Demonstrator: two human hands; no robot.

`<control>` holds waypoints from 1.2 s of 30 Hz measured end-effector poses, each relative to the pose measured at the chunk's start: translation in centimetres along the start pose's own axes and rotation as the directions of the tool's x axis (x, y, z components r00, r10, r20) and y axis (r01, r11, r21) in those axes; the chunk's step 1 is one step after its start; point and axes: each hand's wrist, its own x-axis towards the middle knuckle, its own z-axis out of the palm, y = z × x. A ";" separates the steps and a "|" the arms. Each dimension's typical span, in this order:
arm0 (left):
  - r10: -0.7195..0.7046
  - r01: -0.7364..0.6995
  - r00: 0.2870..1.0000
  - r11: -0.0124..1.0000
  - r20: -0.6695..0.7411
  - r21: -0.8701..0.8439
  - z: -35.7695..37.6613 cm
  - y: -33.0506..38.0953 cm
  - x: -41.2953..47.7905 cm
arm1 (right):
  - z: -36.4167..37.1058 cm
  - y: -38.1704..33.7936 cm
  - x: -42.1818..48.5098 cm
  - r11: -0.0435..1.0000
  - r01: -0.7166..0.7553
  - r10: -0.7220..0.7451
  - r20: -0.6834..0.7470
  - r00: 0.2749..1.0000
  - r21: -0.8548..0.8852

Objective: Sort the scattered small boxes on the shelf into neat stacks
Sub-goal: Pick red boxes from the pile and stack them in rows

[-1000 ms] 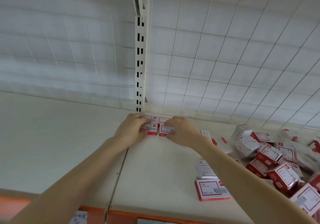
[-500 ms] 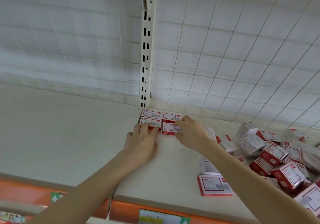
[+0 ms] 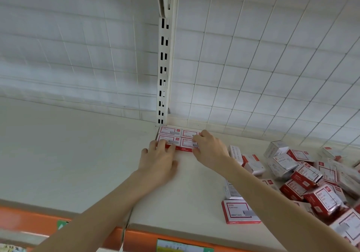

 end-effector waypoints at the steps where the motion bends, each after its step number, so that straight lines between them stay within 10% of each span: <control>1: 0.000 0.000 1.000 1.000 -0.001 0.002 0.0 0.0 0.0 | 0.0 0.0 0.0 1.000 0.000 0.000 -0.001 1.000 0.000; 36: -0.024 0.024 1.000 1.000 -0.002 0.011 -0.3 0.5 -0.2 | 1.0 0.7 0.1 0.995 0.080 -0.077 -0.043 0.996 0.067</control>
